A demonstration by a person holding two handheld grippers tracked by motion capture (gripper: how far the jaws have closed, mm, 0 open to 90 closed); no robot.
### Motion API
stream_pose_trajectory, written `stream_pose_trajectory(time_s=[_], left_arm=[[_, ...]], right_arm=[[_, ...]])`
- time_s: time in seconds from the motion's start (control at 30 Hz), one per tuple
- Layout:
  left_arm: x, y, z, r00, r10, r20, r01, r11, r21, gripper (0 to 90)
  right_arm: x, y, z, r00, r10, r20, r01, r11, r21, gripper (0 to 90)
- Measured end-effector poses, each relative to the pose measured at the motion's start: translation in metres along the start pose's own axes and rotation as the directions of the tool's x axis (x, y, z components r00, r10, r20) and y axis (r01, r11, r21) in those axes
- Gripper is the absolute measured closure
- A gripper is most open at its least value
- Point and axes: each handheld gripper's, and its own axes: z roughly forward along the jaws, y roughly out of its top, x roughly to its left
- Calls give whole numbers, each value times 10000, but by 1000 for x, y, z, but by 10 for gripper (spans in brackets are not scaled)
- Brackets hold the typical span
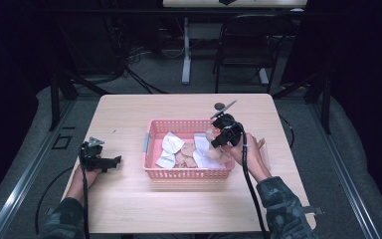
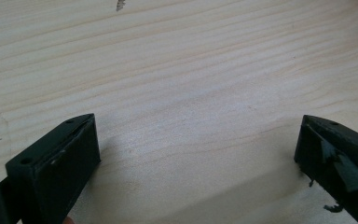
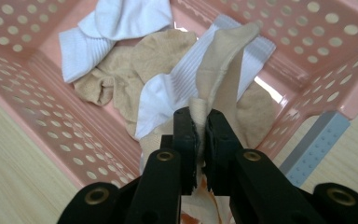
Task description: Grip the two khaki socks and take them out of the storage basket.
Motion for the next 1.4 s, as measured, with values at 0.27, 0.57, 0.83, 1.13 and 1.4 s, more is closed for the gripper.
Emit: stream_pose_trajectory(time_s=[0.27, 0.57, 0.83, 1.13, 1.4], left_arm=[[0, 0, 0, 10000, -23, -11, 23, 10000, 0, 0], [0, 0, 0, 10000, -10, -3, 10, 10000, -6, 0], [0, 0, 0, 10000, -20, 9, 20, 10000, -8, 0], [0, 0, 0, 10000, -21, 8, 21, 10000, -5, 0], [0, 0, 0, 10000, -24, 7, 24, 10000, -7, 0]], right_arm=[[-2, 1, -15, 9999, 79, -97, -82, 9994, -344, 845], [0, 4, -28, 9996, -33, -271, 16, 9980, -633, 845], [4, 8, -30, 9983, -157, -562, 115, 9971, -752, 845], [3, 10, -40, 9976, -183, -669, 119, 9953, -960, 845], [4, 13, -46, 9979, -221, -602, 157, 9944, -1044, 845]])
